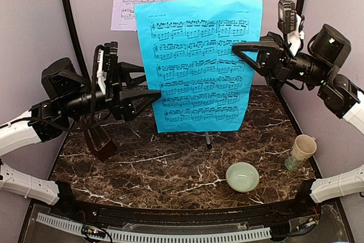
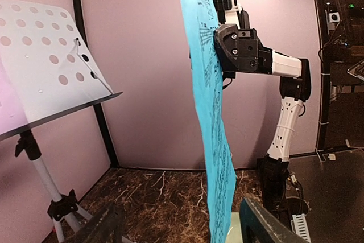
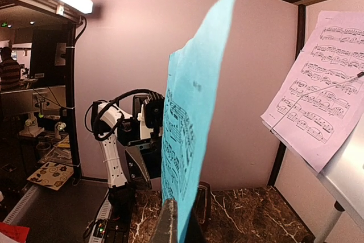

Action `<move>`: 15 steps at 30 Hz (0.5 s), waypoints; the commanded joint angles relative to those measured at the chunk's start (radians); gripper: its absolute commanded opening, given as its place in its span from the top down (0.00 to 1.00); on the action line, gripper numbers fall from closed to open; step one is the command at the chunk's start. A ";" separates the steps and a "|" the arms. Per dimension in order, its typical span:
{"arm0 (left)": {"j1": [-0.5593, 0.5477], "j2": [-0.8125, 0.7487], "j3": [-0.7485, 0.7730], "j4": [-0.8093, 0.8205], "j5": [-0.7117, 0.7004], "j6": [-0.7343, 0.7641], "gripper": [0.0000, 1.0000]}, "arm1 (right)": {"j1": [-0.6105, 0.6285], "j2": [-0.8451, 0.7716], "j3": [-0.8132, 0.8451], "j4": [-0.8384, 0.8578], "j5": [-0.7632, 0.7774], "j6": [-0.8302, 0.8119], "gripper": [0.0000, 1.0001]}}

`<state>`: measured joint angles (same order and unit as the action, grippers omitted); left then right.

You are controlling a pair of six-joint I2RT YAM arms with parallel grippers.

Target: Set up the instrument practice props

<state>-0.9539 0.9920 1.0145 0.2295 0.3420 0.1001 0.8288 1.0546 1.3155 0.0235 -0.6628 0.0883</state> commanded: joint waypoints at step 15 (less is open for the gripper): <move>0.006 0.316 0.432 0.119 0.117 -0.074 1.00 | -0.177 0.070 0.051 0.323 0.110 0.073 1.00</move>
<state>-0.9539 1.2598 1.3342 0.3241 0.5343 0.0345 0.6876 1.0927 1.3018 0.2226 -0.6407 0.1463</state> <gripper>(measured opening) 0.024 0.007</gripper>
